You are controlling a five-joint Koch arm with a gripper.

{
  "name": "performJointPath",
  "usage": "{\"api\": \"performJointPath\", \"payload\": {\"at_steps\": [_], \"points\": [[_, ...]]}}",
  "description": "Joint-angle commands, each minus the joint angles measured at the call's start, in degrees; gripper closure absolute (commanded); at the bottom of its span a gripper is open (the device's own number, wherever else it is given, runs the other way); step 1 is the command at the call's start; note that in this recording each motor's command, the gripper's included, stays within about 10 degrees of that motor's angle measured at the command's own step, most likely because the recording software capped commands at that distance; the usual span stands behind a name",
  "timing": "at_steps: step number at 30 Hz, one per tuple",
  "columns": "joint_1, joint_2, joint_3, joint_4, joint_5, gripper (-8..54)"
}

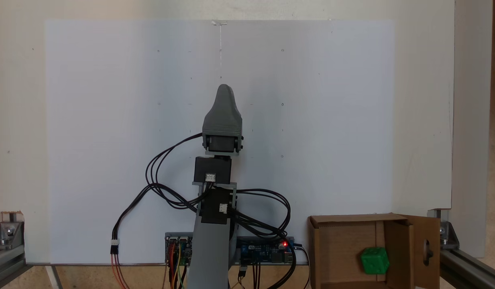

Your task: Grasp a green dice and put it in the bin.

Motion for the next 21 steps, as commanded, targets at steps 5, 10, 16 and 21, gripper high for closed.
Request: {"api": "performJointPath", "payload": {"at_steps": [5,10,16,21], "points": [[-0.79,6.33,5.01,-9.67,2.72,2.1],[-0.62,6.33,9.32,-13.71,2.72,2.2],[-0.88,6.33,12.66,-20.48,2.72,2.2],[-1.41,6.33,13.80,-22.24,2.72,1.9]]}}
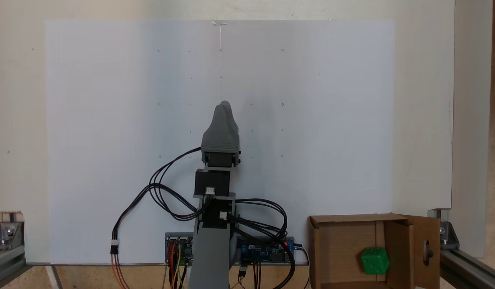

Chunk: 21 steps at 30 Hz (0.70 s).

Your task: Grasp a green dice and put it in the bin.

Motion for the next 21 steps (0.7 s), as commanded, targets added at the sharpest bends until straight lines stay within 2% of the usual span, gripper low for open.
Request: {"api": "performJointPath", "payload": {"at_steps": [1,21], "points": [[-0.53,6.33,1.23,-5.10,2.72,1.8],[-4.04,6.06,5.01,-6.59,2.55,1.5]]}}
